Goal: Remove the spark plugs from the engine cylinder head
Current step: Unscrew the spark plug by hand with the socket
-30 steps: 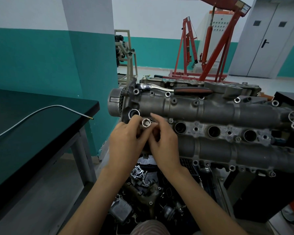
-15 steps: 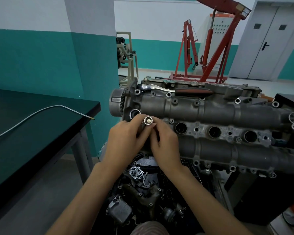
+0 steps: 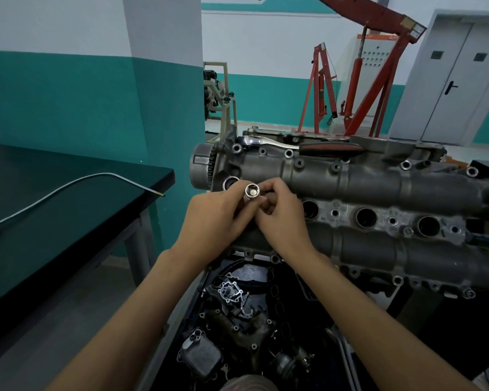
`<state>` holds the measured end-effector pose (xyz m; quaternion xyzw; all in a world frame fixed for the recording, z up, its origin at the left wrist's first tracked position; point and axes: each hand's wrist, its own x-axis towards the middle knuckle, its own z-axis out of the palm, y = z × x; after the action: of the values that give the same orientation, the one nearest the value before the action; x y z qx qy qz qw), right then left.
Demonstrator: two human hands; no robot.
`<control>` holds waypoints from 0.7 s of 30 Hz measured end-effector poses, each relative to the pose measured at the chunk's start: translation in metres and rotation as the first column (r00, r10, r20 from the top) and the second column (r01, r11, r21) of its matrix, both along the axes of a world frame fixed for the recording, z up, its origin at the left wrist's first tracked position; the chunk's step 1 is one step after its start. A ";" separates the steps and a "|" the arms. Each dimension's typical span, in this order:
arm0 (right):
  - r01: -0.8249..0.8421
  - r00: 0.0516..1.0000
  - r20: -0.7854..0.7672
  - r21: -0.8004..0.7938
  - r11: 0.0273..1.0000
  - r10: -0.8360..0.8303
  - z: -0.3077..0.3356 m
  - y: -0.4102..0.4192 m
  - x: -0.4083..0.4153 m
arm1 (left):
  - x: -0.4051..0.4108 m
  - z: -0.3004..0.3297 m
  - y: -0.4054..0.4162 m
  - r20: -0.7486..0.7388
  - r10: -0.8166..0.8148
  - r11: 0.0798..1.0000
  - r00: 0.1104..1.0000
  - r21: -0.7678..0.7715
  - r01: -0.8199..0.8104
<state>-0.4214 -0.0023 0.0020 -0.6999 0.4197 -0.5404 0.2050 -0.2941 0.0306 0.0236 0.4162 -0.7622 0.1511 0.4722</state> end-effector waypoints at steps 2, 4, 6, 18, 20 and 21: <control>0.036 0.999 0.016 -0.025 0.999 -0.036 -0.004 0.000 0.002 | -0.003 -0.003 0.000 -0.023 0.020 0.999 1.000 -0.032 -0.021; 0.054 0.998 0.029 -0.041 0.998 -0.053 -0.005 0.000 0.002 | -0.006 -0.005 0.001 -0.051 0.031 0.998 0.998 -0.048 -0.034; 0.068 0.997 0.028 -0.061 0.996 -0.066 -0.007 0.000 0.000 | -0.009 -0.005 0.001 -0.061 0.047 0.996 0.997 -0.070 -0.051; 0.020 0.999 -0.024 -0.143 0.989 -0.024 -0.009 0.007 -0.001 | -0.007 -0.010 0.004 -0.066 0.006 0.995 0.998 -0.099 -0.012; 0.016 0.997 -0.067 -0.180 0.984 -0.028 -0.009 0.008 -0.001 | -0.006 -0.010 0.004 -0.053 0.019 0.995 0.998 -0.099 -0.025; 0.024 0.996 -0.082 -0.192 0.981 -0.040 -0.009 0.008 -0.001 | -0.007 -0.010 0.003 -0.053 0.029 0.994 0.998 -0.104 -0.035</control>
<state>-0.4224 0.0054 -0.0074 -0.7320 0.3853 -0.5510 0.1100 -0.3008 0.0334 0.0132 0.4068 -0.7340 0.1878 0.5105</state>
